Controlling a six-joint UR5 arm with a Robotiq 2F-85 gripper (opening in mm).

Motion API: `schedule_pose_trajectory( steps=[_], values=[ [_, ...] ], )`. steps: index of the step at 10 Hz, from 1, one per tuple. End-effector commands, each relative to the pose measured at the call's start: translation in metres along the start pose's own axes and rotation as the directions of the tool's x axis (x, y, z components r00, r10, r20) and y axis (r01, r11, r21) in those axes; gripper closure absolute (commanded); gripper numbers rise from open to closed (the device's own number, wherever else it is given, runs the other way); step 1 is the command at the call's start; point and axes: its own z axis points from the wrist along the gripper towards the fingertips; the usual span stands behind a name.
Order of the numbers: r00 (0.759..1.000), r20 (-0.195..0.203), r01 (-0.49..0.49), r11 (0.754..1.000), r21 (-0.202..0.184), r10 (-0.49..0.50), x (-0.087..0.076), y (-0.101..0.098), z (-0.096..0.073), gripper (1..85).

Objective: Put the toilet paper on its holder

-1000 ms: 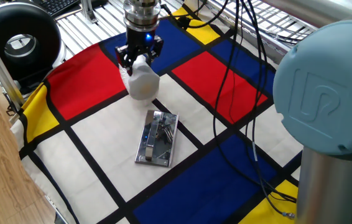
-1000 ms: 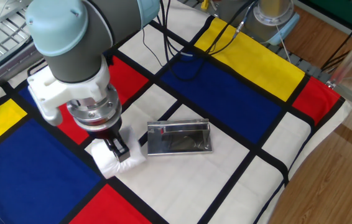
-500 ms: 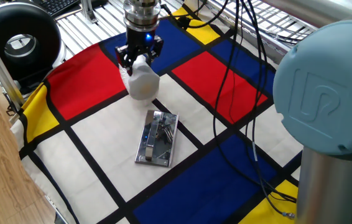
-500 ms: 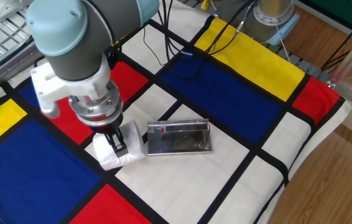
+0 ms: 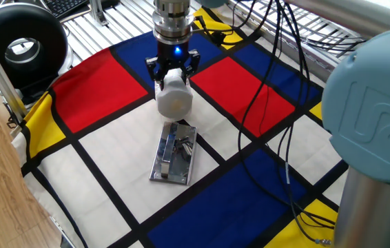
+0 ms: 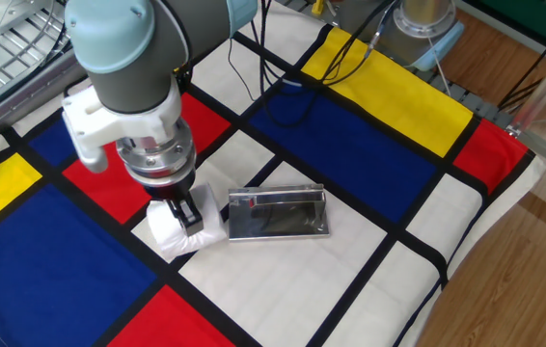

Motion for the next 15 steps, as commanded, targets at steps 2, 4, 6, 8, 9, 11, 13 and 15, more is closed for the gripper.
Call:
schedule_pose_trajectory(
  steps=[2,4,6,8,9,11,13,15],
  values=[
    [0.999,0.011,0.052,0.998,-0.025,-0.051,0.0,0.004,0.0,84.3],
    [0.999,0.009,0.048,0.998,-0.033,-0.048,0.0,0.006,0.0,84.3],
    [0.999,-0.001,0.047,0.998,-0.033,-0.047,0.003,0.006,0.0,84.3],
    [0.999,0.0,0.044,0.998,-0.046,-0.044,0.009,0.008,-0.002,84.3],
    [0.999,0.006,0.038,0.998,-0.051,-0.038,0.013,0.009,-0.002,84.3],
    [0.999,0.025,0.034,0.998,-0.062,-0.032,0.024,0.007,-0.001,84.3],
    [0.999,0.024,0.026,0.997,-0.069,-0.024,0.034,0.008,0.0,84.3],
    [1.0,0.026,0.011,0.998,-0.065,-0.009,0.044,0.012,0.003,84.3]
  ],
)
